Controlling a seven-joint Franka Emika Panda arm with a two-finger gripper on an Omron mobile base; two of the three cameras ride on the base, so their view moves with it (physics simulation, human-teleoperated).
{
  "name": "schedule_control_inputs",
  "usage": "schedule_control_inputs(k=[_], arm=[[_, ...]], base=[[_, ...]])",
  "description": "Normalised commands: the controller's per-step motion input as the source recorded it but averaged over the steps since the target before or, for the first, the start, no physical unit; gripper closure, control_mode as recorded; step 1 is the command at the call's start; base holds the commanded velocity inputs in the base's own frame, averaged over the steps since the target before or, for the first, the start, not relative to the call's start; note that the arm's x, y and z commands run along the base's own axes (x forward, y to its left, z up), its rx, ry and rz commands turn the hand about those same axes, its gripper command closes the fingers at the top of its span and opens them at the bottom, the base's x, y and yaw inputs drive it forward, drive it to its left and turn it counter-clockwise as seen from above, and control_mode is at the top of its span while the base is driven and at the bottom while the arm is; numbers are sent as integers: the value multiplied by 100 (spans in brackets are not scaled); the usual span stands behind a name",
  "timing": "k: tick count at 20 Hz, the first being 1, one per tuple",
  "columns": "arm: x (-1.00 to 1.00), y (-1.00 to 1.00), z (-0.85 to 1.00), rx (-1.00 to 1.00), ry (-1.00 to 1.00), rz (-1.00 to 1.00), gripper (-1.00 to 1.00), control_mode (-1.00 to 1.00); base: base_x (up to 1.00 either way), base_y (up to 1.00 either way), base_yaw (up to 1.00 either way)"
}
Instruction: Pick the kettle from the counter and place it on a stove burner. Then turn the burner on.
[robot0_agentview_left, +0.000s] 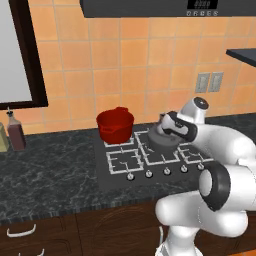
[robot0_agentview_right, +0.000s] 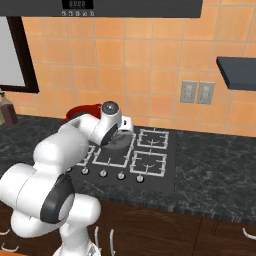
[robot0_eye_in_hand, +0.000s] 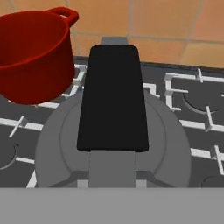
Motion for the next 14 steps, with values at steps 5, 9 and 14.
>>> schedule_control_inputs(k=[5, 9, 14], arm=[[61, 0, -31, 2, 5, -3, 100, -100], [63, 0, -32, 1, 1, -4, 100, -100], [46, 0, -36, 0, 1, -1, 100, -100]], base=[[0, 0, 0], [0, 0, 0], [0, 0, 0]])
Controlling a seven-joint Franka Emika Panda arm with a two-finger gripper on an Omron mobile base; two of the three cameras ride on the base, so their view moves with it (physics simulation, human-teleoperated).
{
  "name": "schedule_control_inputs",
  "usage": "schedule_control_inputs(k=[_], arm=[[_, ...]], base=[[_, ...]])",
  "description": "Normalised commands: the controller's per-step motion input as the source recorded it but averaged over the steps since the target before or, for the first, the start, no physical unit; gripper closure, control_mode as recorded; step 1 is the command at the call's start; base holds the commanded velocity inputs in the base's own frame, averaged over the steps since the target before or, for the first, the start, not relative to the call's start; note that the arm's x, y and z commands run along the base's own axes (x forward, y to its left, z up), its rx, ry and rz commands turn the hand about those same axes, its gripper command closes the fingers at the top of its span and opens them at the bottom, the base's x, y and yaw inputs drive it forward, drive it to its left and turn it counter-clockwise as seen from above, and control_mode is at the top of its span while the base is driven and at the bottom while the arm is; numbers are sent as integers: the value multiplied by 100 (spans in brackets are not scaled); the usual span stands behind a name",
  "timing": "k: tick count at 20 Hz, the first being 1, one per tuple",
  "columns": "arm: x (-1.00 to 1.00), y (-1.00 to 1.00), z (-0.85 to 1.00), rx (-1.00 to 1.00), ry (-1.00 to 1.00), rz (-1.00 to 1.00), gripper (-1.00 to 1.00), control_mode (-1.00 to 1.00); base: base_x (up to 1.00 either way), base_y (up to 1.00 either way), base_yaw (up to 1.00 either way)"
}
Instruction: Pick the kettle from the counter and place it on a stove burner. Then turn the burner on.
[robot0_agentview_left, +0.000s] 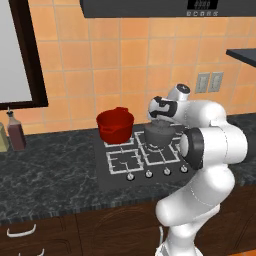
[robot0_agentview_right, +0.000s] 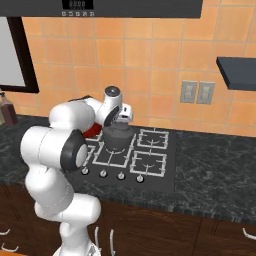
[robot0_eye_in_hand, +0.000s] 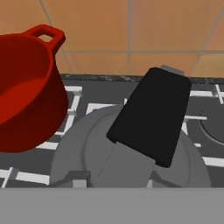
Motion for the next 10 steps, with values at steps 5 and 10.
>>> schedule_control_inputs(k=[5, 10], arm=[[0, 0, -41, 0, 0, 0, 100, -100], [-14, 0, -41, 0, -4, 0, 100, -100]], base=[[0, 0, 0], [0, 0, 0]])
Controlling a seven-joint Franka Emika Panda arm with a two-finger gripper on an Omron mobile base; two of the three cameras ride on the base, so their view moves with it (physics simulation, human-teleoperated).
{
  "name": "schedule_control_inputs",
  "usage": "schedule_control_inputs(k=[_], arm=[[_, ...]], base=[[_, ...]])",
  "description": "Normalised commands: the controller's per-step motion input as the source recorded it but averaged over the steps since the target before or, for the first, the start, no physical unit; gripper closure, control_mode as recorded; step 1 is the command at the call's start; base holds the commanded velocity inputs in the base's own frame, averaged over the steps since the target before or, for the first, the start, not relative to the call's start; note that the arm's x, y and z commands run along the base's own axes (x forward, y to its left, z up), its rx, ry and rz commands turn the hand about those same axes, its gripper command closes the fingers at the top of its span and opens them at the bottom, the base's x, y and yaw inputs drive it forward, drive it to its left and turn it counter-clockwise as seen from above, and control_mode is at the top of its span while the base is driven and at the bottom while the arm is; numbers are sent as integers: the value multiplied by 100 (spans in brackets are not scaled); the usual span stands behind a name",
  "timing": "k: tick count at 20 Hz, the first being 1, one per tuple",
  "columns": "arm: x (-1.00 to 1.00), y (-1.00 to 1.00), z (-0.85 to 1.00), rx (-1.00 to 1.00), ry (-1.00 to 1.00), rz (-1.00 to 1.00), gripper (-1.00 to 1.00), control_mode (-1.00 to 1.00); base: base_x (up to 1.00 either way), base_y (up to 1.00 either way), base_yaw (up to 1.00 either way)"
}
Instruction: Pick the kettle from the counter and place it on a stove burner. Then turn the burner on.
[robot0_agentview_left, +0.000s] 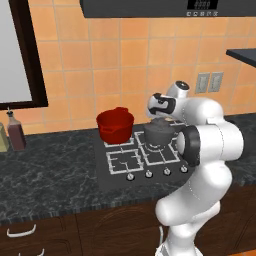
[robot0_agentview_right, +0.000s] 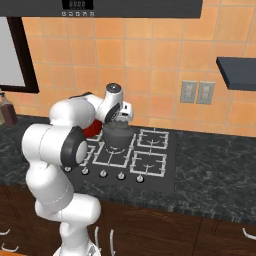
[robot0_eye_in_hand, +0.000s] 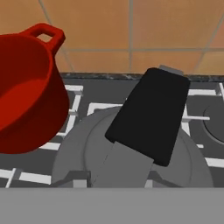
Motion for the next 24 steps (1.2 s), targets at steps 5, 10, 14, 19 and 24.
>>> schedule_control_inputs(k=[5, 10, 14, 19, 24], arm=[[-35, 0, -58, 0, -17, 0, 100, -100], [-36, 0, -62, 0, -24, 0, 100, -100], [-8, 8, -46, 0, -22, -2, -100, -100], [0, 6, -17, 0, -9, -5, -100, -100], [-8, -4, 0, 0, 0, -7, -100, -100]], base=[[0, 0, 0], [0, 0, 0], [0, 0, 0], [0, 0, 0], [0, 0, 0]])
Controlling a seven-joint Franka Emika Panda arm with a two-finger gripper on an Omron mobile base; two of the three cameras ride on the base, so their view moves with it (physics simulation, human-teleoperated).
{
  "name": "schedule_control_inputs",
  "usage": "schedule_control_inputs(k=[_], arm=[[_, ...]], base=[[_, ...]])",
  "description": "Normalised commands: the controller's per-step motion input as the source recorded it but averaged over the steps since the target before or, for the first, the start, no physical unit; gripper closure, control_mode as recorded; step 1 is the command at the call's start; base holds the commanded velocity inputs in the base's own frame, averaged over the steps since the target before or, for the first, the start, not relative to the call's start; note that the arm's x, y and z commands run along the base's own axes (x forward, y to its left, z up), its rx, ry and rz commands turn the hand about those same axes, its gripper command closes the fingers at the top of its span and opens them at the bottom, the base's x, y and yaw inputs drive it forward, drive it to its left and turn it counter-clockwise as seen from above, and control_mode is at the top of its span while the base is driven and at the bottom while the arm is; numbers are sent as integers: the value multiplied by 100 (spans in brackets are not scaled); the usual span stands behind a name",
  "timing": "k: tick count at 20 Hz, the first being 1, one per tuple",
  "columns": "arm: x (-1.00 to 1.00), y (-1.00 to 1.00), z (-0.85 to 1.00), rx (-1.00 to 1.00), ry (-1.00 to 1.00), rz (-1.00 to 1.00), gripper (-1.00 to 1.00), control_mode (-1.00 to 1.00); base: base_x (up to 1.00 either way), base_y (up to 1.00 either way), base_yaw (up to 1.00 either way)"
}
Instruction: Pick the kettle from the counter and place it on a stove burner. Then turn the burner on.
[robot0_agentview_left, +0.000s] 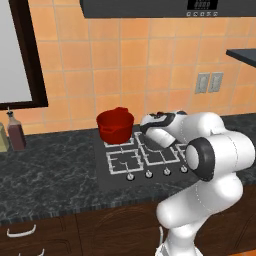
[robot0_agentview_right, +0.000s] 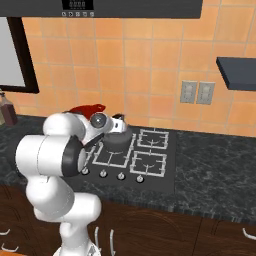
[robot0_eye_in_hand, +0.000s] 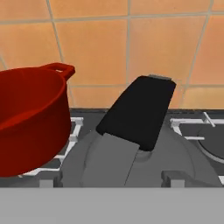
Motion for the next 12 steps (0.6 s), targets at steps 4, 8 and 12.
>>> schedule_control_inputs(k=[4, 8, 12], arm=[[-11, -11, 4, 0, 0, -9, -100, -100], [-9, -14, 21, 0, -1, -9, -100, -100], [-42, -7, 32, 0, -4, -6, -100, -100]], base=[[0, 0, 0], [0, 0, 0], [0, 0, 0]])
